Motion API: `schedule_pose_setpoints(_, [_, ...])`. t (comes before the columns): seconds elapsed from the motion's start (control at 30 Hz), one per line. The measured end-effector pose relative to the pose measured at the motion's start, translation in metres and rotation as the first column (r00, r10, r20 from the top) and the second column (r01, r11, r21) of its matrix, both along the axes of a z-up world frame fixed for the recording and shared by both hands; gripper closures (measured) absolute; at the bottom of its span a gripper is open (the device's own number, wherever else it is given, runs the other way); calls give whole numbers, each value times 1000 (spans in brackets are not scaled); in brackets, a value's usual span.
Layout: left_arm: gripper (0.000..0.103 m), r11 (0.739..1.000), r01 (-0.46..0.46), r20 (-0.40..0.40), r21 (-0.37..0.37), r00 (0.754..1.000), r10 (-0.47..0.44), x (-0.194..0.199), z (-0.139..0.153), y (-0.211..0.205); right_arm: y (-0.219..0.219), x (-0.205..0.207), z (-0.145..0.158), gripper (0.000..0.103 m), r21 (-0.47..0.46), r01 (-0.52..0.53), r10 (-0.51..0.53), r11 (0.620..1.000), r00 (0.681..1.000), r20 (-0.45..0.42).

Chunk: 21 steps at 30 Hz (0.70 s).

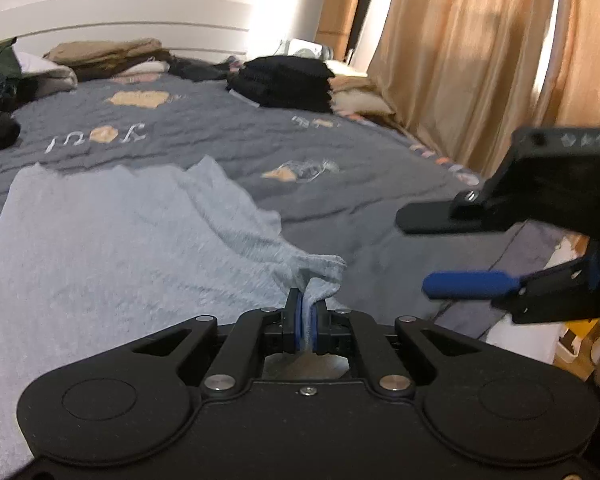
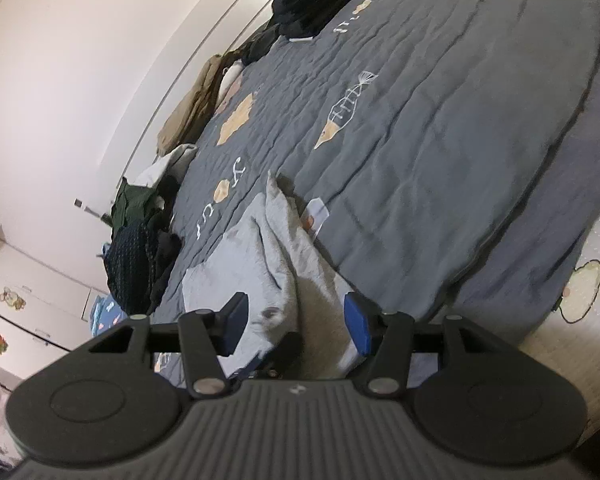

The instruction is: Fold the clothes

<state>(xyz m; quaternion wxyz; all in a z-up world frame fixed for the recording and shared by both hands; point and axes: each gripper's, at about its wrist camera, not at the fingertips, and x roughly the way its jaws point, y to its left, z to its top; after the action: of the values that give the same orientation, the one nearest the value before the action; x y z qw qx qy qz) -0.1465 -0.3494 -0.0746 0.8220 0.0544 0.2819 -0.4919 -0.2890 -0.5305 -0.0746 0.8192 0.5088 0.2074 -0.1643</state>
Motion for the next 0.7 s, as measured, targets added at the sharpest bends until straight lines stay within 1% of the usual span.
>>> schedule_pose_setpoints(0.2, [98, 994, 46, 19, 99, 999, -48, -4, -15, -17, -3, -5, 0, 51, -1, 26, -26, 1000, 1000, 2])
schedule_pose_setpoints(0.33, [97, 990, 58, 62, 130, 996, -67, -12, -23, -15, -2, -3, -1, 51, -14, 20, -20, 1000, 1000, -21])
schedule_pose_setpoints(0.37, [93, 989, 58, 71, 134, 995, -68, -13, -23, -12, -2, -2, -1, 51, -18, 18, -18, 1000, 999, -27])
schedule_pose_setpoints(0.43, [89, 989, 50, 83, 138, 995, -62, -14, -18, 0, 0, 0, -1, 51, -37, 6, -8, 999, 999, -48])
schedule_pose_setpoints(0.53, [88, 989, 38, 100, 144, 994, -53, -14, -11, 17, 6, 5, 2, 51, -86, -28, 23, 996, 998, -66])
schedule_pose_setpoints(0.63, [79, 988, 26, 118, 149, 992, -44, -15, -4, 34, 15, 13, 4, 51, -139, -73, 61, 988, 994, -87])
schedule_pose_setpoints(0.7, [76, 988, 18, 130, 152, 991, -38, -16, 1, 46, 22, 18, 4, 51, -169, -100, 83, 980, 991, -107])
